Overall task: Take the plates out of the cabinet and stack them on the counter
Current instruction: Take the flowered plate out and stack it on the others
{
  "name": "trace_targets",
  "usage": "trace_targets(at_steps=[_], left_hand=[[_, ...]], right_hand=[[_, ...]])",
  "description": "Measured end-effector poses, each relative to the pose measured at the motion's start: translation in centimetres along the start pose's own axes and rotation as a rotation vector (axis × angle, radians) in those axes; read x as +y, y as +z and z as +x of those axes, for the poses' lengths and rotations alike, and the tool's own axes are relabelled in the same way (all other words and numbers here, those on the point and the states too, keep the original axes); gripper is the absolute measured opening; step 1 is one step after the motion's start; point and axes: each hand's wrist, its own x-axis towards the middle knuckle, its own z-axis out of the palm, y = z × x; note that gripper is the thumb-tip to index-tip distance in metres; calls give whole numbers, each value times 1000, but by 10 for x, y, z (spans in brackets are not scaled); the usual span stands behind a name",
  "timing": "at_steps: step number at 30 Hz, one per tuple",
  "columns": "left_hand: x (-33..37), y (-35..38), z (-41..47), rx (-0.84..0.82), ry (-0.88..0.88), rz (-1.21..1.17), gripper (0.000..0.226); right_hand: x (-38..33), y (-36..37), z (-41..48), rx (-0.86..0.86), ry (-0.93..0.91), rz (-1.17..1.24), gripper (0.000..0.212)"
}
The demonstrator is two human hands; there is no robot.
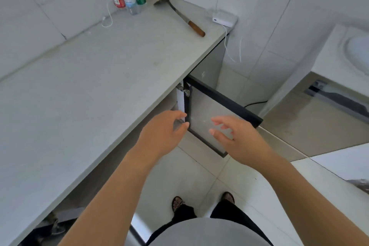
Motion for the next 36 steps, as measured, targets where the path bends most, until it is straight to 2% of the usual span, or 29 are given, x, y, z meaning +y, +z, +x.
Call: trace_targets(at_steps=[10,16,29,36], left_hand=[[-35,-21,13,252,-423,-65,37],[-34,-2,28,326,-607,-154,35],[-83,64,57,227,-618,-146,37],[-154,123,102,220,-594,-95,39]], right_hand=[[-20,-5,123,-275,-330,2,38],[-19,5,176,-449,-468,-68,40],[24,87,211,-561,-489,-122,41],[76,157,261,-424,-447,-112,39]])
